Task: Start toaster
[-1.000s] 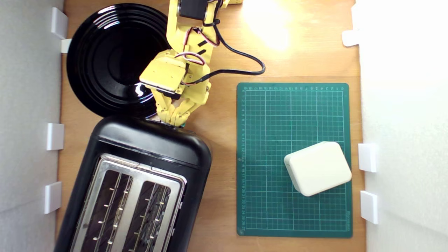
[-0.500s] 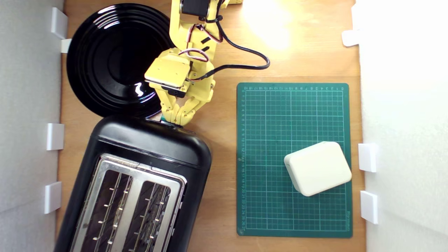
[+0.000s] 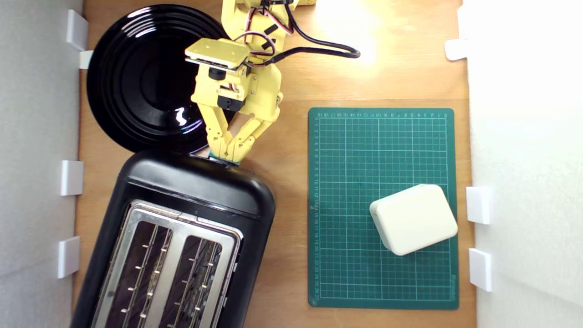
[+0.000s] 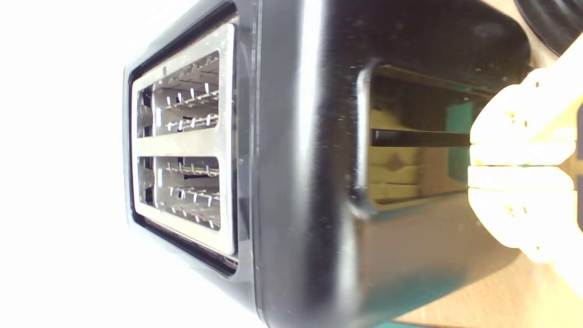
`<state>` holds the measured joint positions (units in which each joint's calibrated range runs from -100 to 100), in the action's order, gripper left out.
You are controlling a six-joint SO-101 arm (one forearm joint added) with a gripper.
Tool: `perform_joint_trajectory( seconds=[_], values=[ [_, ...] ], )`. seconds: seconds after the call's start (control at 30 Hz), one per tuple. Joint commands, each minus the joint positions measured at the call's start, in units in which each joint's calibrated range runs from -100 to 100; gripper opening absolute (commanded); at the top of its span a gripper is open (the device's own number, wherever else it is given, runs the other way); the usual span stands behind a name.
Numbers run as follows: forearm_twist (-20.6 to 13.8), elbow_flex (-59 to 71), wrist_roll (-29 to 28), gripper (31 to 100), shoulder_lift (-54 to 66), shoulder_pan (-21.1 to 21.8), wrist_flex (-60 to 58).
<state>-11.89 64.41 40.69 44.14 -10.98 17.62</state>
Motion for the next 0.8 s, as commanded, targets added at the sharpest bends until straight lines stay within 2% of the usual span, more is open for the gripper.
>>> perform_joint_trajectory(
  seconds=[0.0,0.23,0.4,0.67,0.77],
  values=[
    [-0.12,2.69,0.43,31.4,9.48,0.19,0.24],
    [0.54,6.24,0.01,31.4,21.47,1.38,8.38],
    [2.14,7.06,-2.35,31.4,27.71,1.93,15.66],
    [2.14,21.78,-2.82,31.4,38.54,1.46,17.03],
    [1.95,26.14,-4.71,31.4,42.78,1.69,17.03]
  ],
)
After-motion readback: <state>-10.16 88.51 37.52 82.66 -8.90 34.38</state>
